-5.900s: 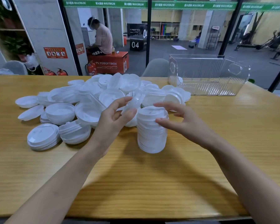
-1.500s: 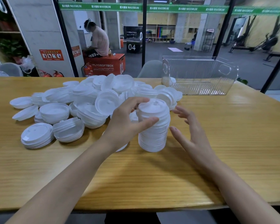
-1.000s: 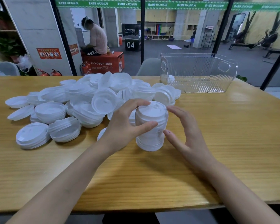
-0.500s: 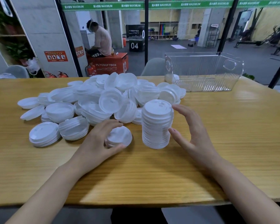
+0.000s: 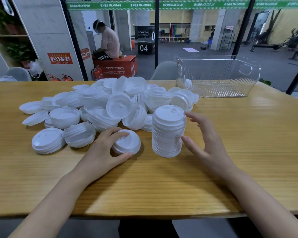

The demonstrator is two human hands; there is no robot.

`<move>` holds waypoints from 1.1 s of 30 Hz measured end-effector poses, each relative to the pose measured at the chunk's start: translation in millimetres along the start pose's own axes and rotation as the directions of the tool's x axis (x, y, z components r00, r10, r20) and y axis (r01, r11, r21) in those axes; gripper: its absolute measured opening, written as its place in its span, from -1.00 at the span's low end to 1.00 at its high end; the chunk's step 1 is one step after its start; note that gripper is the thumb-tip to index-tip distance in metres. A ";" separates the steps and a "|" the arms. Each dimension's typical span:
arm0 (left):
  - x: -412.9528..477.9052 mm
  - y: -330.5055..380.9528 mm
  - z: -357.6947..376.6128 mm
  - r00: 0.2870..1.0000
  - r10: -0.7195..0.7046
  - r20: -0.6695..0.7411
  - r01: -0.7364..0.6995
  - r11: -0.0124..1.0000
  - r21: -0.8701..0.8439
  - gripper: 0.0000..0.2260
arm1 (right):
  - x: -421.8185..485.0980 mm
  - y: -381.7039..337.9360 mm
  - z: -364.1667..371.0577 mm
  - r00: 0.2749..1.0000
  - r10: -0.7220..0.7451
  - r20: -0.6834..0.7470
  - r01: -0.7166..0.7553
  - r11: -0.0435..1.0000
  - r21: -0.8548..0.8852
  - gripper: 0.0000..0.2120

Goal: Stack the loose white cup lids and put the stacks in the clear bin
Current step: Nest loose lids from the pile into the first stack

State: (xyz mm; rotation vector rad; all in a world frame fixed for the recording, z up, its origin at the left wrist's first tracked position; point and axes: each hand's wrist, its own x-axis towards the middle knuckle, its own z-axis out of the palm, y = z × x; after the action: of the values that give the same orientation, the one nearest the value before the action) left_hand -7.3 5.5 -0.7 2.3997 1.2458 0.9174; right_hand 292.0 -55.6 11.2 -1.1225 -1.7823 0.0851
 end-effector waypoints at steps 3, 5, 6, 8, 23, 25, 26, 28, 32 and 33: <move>0.0 2.2 -0.4 1.000 0.007 -0.011 -0.008 1.000 -0.015 -0.48 | -0.4 0.0 -0.1 1.000 0.008 0.003 -0.008 1.000 0.003 -0.51; -0.6 3.4 -0.7 1.000 0.014 -0.007 -0.014 0.999 -0.029 -0.47 | -0.8 0.6 -0.1 1.000 0.010 0.005 -0.010 1.000 0.004 -0.51; -0.9 3.7 -0.8 1.000 0.015 -0.001 -0.015 0.999 -0.033 -0.47 | -0.8 1.0 0.1 1.000 0.010 0.007 -0.010 1.000 0.006 -0.51; -1.0 4.3 -1.1 1.000 0.023 0.001 -0.023 0.999 -0.030 -0.47 | -0.7 1.6 0.5 1.000 0.007 0.009 -0.007 1.000 0.006 -0.50; 25.5 60.4 -8.2 0.931 0.100 -0.352 -0.166 0.973 -0.161 -0.55 | -0.6 2.8 0.4 1.000 -0.008 -0.014 0.008 1.000 -0.004 -0.47; 37.7 77.4 -6.7 0.930 0.130 -0.343 -0.208 0.957 -0.202 -0.55 | -0.4 3.9 0.4 1.000 -0.011 -0.022 0.011 1.000 -0.010 -0.48; 43.9 83.9 -4.3 0.933 0.149 -0.329 -0.226 0.951 -0.211 -0.54 | -0.3 4.4 0.2 0.999 -0.013 -0.030 0.013 1.000 -0.013 -0.49; 53.8 92.6 3.2 0.940 0.182 -0.288 -0.248 0.945 -0.213 -0.55 | 0.1 5.1 -0.2 0.999 -0.021 -0.049 0.020 1.000 -0.018 -0.50; 62.0 93.5 18.4 0.953 0.205 -0.223 -0.250 0.948 -0.199 -0.54 | 0.2 6.5 -1.0 0.998 -0.025 -0.060 0.023 0.999 -0.024 -0.50; 62.4 92.6 20.3 0.956 0.202 -0.211 -0.244 0.949 -0.200 -0.54 | 0.2 6.9 -0.9 0.998 -0.023 -0.060 0.022 0.999 -0.027 -0.50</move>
State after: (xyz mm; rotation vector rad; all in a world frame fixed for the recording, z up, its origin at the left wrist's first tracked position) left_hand 90.6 2.5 56.7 2.3474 0.8801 1.3050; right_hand 297.1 -51.9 8.3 -1.1124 -1.7465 0.0141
